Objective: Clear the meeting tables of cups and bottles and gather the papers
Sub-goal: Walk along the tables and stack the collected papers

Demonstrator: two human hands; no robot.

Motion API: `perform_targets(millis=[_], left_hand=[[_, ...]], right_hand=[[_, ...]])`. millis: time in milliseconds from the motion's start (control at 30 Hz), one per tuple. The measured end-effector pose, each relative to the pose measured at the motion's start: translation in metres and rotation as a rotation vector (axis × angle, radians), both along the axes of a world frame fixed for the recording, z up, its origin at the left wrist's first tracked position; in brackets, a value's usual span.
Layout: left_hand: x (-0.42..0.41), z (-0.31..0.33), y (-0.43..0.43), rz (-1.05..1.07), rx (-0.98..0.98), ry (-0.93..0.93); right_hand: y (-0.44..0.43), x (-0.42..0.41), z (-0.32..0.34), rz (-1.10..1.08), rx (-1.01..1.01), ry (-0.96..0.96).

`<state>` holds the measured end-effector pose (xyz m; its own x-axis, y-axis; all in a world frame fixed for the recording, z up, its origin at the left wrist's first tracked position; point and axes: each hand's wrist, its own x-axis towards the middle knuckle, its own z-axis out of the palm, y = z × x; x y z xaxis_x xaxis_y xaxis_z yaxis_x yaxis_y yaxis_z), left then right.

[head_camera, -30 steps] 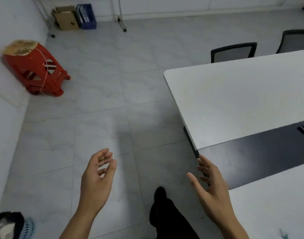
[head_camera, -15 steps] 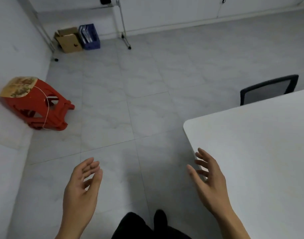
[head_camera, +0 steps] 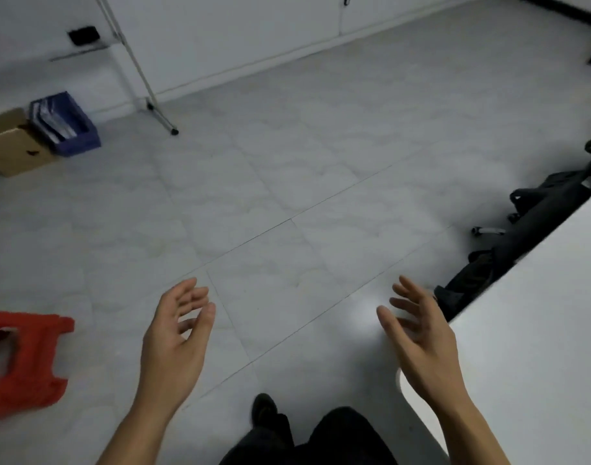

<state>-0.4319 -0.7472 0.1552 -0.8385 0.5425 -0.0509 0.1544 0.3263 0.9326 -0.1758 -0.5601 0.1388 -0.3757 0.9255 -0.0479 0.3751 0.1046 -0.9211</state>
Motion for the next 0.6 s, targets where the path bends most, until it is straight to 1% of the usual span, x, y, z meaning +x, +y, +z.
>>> perform_targets(millis=[133, 300, 400, 467, 533, 600], left_hand=[[-0.079, 0.026, 0.121, -0.194, 0.003, 0.02], [-0.117, 0.002, 0.275, -0.376, -0.05, -0.004], [-0.122, -0.009, 0.365, -0.463, -0.066, -0.04], [-0.127, -0.001, 0.422, -0.548, -0.072, -0.062], [-0.137, 0.01, 0.48, -0.631, -0.076, -0.042], [-0.148, 0.019, 0.533, -0.664, -0.072, -0.021]], right_hand=[[0.058, -0.037, 0.011, -0.212, 0.014, 0.061], [0.148, -0.071, -0.021, -0.431, -0.046, 0.088], [0.22, -0.087, -0.031, -0.489, -0.095, 0.087], [0.269, -0.099, -0.022, -0.519, -0.088, 0.095], [0.321, -0.11, -0.01, -0.536, -0.064, 0.091], [0.369, -0.117, 0.002, -0.539, -0.055, 0.081]])
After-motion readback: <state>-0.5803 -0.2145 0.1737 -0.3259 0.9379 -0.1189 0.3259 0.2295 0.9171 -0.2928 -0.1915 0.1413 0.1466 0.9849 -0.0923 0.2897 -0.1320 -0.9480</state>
